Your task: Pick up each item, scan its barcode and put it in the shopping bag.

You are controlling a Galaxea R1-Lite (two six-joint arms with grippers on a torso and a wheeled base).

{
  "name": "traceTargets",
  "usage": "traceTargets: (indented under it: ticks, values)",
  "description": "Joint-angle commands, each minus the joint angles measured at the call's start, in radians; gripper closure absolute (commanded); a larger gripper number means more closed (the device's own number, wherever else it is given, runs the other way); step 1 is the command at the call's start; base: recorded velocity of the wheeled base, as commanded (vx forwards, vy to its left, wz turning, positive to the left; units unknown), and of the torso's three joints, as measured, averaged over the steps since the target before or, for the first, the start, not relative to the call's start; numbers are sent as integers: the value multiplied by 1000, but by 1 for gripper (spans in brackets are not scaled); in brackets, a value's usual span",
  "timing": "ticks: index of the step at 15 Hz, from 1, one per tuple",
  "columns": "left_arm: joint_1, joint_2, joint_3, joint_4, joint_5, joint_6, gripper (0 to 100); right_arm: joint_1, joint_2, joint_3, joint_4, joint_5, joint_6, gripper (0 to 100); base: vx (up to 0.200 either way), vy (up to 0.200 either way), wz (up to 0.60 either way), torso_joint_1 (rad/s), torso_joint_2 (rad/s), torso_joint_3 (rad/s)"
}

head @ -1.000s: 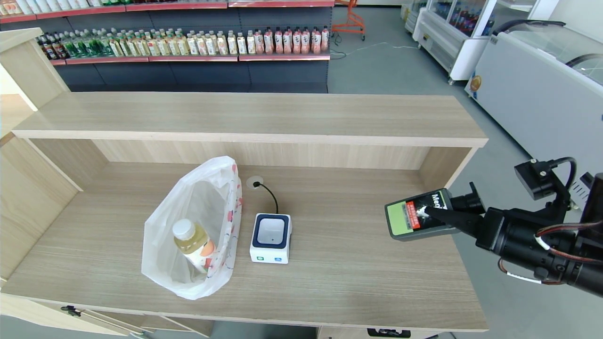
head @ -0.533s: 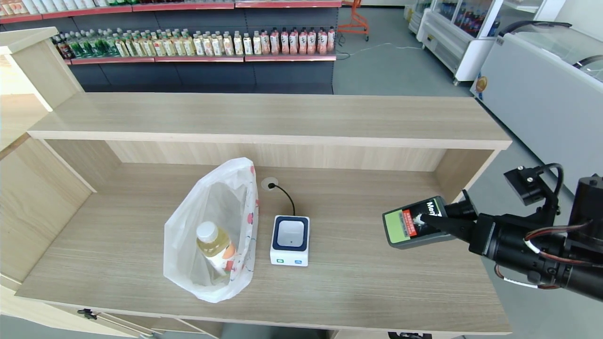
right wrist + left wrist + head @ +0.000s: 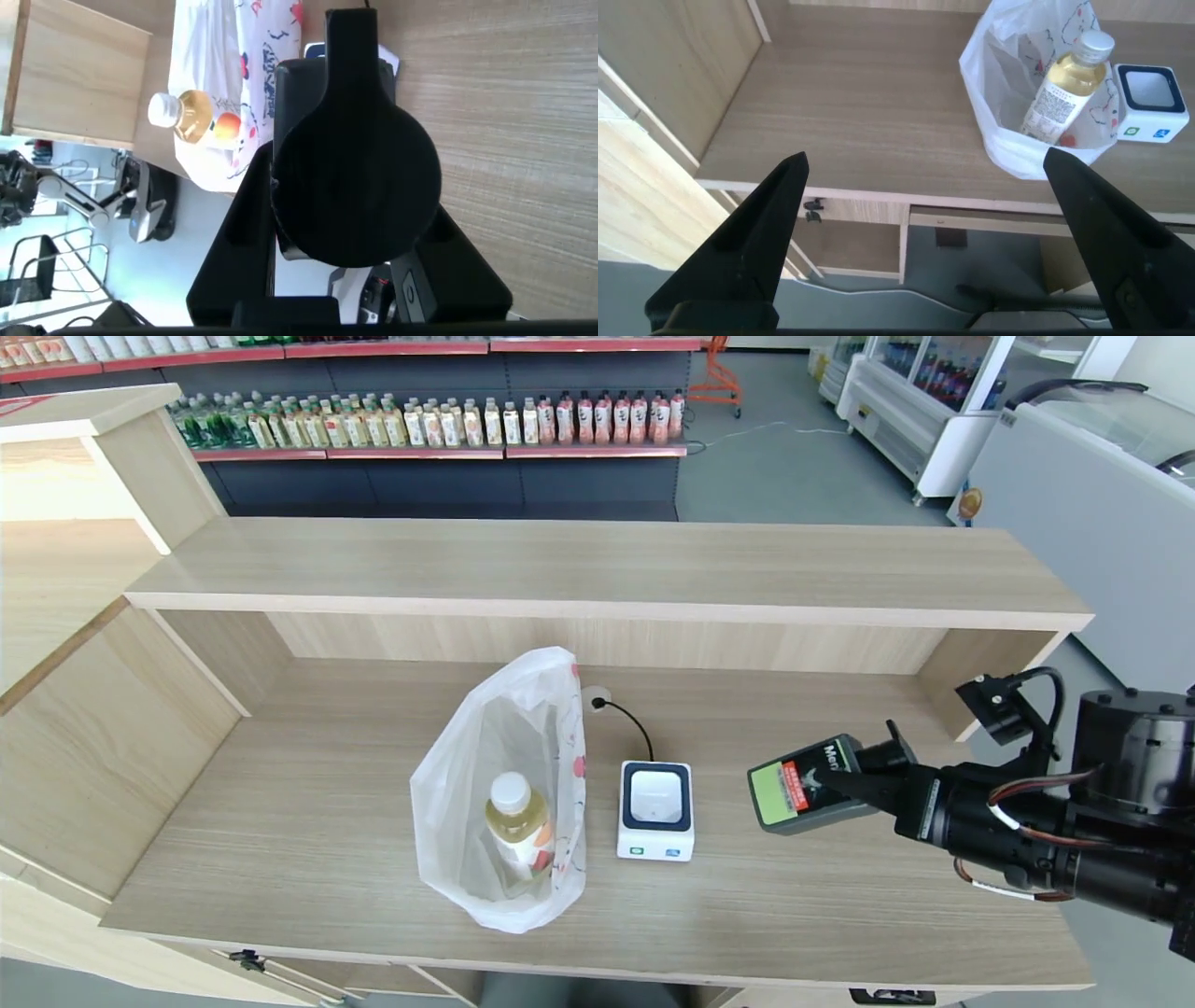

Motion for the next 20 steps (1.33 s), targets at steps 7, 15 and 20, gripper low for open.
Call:
traceTargets:
  ticks: [7,15,20]
  values:
    - [0,0,0,0,0,0,0,-5,224,-134,-6,-48,-42,100,0,0,0,0,0,0]
    - [0,0,0,0,0,3,0,43,414,-177,-153,-43,-42,100,0,0,0,0,0,0]
    - [0,0,0,0,0,3,0,87,461,-218,-182,-46,-41,100,0,0,0,0,0,0]
